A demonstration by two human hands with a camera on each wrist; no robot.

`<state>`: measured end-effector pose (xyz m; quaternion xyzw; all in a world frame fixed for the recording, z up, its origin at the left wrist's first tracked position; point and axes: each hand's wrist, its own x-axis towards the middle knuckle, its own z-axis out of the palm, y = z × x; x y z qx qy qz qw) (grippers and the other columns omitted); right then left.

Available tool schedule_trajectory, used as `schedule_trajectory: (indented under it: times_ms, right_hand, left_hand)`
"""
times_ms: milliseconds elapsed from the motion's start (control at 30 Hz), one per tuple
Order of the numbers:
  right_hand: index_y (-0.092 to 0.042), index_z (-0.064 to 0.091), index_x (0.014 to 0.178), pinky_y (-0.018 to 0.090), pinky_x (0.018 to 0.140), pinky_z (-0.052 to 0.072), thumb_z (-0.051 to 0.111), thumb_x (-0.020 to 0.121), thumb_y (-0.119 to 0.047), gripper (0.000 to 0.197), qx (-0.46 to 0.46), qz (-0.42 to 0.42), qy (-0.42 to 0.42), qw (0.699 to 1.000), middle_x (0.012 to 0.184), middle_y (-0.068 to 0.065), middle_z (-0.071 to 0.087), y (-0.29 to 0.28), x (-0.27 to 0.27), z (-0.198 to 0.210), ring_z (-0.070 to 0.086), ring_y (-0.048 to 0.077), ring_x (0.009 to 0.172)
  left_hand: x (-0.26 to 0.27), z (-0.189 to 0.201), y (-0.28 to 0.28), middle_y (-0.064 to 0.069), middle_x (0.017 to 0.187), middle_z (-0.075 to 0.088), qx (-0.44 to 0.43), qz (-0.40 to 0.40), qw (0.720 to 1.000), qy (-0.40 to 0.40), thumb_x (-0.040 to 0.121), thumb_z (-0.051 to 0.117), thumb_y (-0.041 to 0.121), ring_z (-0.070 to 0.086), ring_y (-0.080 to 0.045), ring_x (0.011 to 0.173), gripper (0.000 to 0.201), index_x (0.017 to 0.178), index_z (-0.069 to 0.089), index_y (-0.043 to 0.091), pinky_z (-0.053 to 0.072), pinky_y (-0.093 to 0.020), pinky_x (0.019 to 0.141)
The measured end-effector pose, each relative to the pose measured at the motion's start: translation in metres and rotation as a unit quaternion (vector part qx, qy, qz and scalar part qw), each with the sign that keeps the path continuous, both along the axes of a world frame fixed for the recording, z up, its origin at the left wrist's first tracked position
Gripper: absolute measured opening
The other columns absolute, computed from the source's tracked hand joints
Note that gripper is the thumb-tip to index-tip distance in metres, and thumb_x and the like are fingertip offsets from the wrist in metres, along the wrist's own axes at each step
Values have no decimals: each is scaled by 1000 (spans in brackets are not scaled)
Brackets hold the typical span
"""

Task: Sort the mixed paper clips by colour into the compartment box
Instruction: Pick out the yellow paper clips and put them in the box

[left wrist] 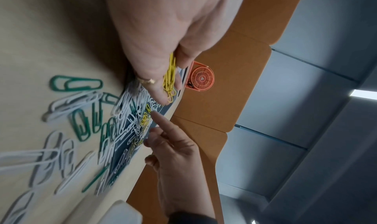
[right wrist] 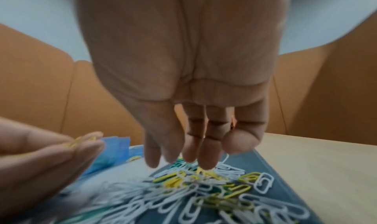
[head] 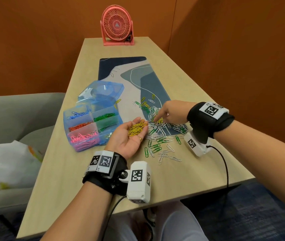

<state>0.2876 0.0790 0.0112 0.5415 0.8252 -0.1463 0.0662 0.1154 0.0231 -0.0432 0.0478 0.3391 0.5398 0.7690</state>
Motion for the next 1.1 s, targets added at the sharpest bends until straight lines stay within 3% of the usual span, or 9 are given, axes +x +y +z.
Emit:
schedule_trajectory:
  times_ms: [67,167,300,433,600,700,867,1100]
  right_hand:
    - [-20,71,112,19,73,43,45,90,1,39,44,-31,23,998,119,1,65,6,1,2,58,12,83]
    - [-12,73,101,23,75,44,57,89,-7,20,71,-58,15,996,104,5,71,17,-1,0,61,18,88]
    - [-14,70,95,24,70,40,73,82,-20,15,26,-59,-31,997,87,-1,63,22,-7,-6,55,15,81]
    - [-16,66,82,24,65,39,69,83,-13,5,21,-48,-51,997,79,-2,60,26,-6,-4,54,16,78]
    - [-10,72,90,17,55,39,63,83,-4,13,20,-48,-88,995,79,-1,62,30,1,0,55,15,76]
    - [-14,73,96,16,53,37,65,82,-4,19,33,-28,-96,994,81,-4,60,32,-3,2,55,15,77]
    - [-23,71,105,20,68,36,74,80,-17,26,18,34,-54,998,90,-5,63,30,-17,-3,54,11,80]
    - [-16,71,97,21,70,38,76,79,-21,20,32,37,-67,997,95,1,69,33,-14,-4,56,13,81]
  left_hand:
    - [1,-1,2,-20,98,57,2,-3,1000,1,101,30,12,58,-30,91,32,97,57,-5,44,-40,94]
    - [3,-1,7,-20,98,57,6,-7,1000,0,101,30,12,58,-30,90,31,96,56,-5,43,-41,95]
    - [5,-1,15,-20,95,57,6,-12,1000,3,101,30,11,57,-30,88,31,94,56,-5,43,-41,95]
    - [7,-2,19,-19,90,58,14,-12,1000,-7,101,29,11,57,-30,86,32,93,55,-6,41,-41,97]
    - [5,-7,19,-19,93,59,30,-22,999,-26,101,31,12,58,-31,90,32,98,56,-8,43,-42,95]
    - [4,-8,19,-19,94,59,34,-27,999,-23,101,31,13,58,-31,90,32,98,56,-8,43,-41,95]
    - [2,-7,18,-19,99,57,36,-36,999,-14,101,30,14,58,-30,90,33,98,56,-7,42,-40,98]
    - [3,-8,18,-19,98,58,34,-38,999,-3,101,31,14,59,-29,88,33,97,57,-7,44,-40,95]
